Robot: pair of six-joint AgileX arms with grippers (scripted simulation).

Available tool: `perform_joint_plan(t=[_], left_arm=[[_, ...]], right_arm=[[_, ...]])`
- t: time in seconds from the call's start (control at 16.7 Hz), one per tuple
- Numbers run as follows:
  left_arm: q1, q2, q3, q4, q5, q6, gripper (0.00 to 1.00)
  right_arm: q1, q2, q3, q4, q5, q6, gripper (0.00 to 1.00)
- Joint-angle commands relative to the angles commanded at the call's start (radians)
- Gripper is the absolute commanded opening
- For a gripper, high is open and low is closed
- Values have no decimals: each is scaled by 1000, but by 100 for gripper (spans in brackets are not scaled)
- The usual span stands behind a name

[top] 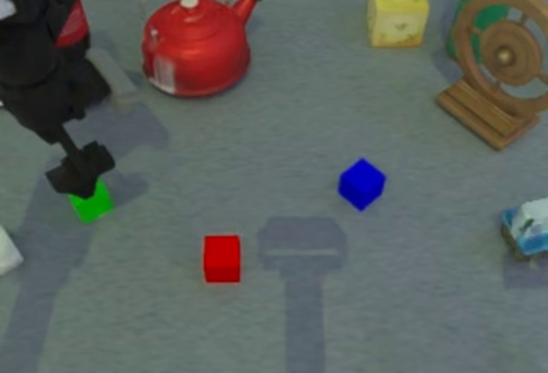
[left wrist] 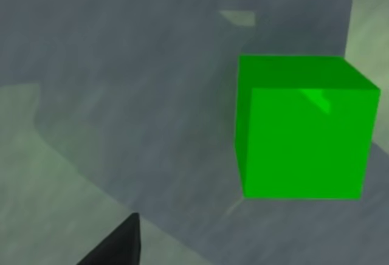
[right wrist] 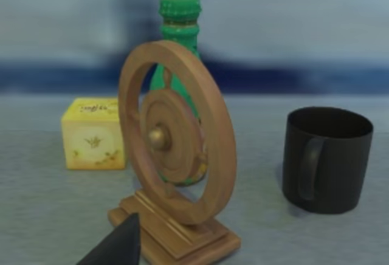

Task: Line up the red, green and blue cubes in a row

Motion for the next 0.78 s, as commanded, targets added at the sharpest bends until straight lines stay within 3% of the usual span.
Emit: perform_joint_plan(t=[0.78], left_arm=[[7,130,-183,319,2,5,100]], right_arm=[[0,0,0,0,0,0,100]])
